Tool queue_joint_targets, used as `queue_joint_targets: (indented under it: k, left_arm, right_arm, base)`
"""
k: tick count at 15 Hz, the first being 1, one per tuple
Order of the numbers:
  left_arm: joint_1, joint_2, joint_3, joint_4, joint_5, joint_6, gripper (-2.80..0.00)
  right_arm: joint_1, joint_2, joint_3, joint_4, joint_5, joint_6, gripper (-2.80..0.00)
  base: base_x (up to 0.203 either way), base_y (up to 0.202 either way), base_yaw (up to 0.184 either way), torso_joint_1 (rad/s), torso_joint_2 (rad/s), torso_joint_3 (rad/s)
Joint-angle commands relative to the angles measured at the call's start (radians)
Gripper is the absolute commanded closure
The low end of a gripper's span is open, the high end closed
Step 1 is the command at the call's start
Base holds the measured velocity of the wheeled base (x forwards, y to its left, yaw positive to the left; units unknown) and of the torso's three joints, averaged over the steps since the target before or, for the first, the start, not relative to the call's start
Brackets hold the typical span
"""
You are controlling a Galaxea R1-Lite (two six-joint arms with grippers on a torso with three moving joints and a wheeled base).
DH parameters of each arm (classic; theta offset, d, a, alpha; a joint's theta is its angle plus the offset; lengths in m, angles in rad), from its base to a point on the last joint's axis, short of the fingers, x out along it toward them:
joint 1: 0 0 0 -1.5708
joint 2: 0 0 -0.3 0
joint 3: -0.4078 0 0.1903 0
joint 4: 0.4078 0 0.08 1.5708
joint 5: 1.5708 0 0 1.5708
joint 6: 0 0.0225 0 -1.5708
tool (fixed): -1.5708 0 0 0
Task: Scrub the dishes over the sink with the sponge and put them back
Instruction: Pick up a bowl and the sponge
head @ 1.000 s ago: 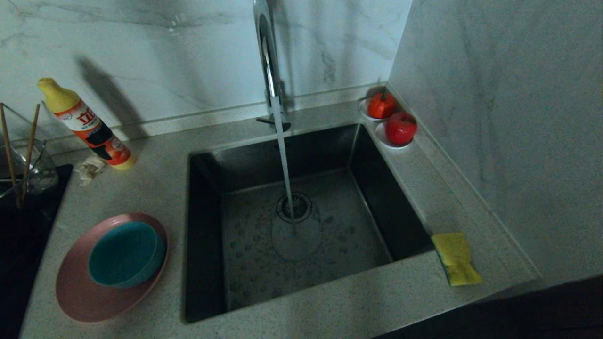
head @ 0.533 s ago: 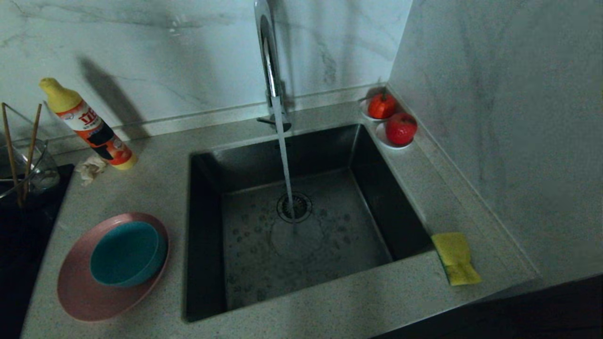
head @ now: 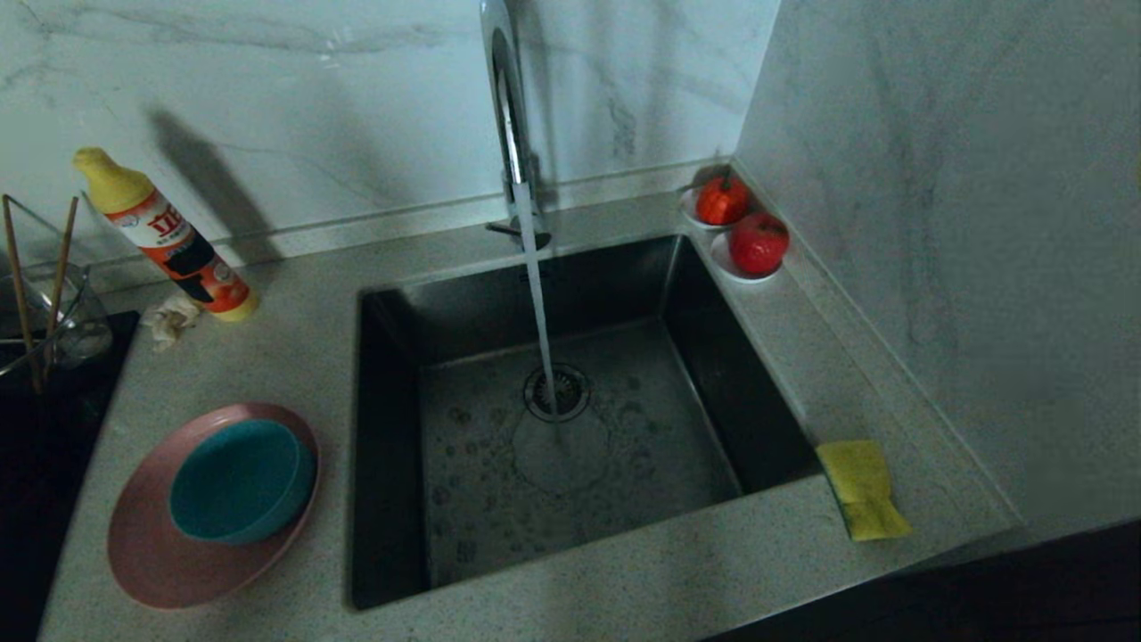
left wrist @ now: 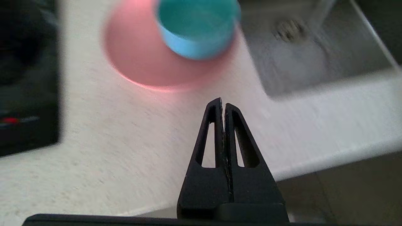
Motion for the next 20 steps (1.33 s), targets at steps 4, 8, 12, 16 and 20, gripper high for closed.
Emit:
queue_joint_targets:
  k: [4, 8, 12, 16, 20]
  left_arm:
    - [-0.003, -0.006, 0.049, -0.024, 0.030, -0.002, 0.00]
    - [-0.003, -0.006, 0.051, -0.028, 0.030, -0.006, 0.00]
    - [-0.003, -0.006, 0.051, -0.028, 0.030, -0.006, 0.00]
    - [-0.003, -0.006, 0.051, -0.028, 0.030, -0.006, 0.00]
    - [-0.003, -0.006, 0.051, -0.028, 0.030, -0.006, 0.00]
  right_arm:
    - [0.000, -0.001, 0.000, 0.000, 0.000, 0.000, 0.00]
    - [0.000, -0.001, 0.000, 0.000, 0.000, 0.000, 0.00]
    - [0.000, -0.001, 0.000, 0.000, 0.000, 0.000, 0.00]
    - [0.000, -0.001, 0.001, -0.005, 0.000, -0.008, 0.00]
    - [0.000, -0.002, -0.010, 0.005, 0.000, -0.021, 0.00]
  base:
    - [0.000, 0.000, 0.000, 0.000, 0.00, 0.000]
    - [0.000, 0.000, 0.000, 0.000, 0.00, 0.000]
    - [0.000, 0.000, 0.000, 0.000, 0.00, 0.000]
    - [0.000, 0.000, 0.000, 0.000, 0.00, 0.000]
    - [0.000, 0.000, 0.000, 0.000, 0.00, 0.000]
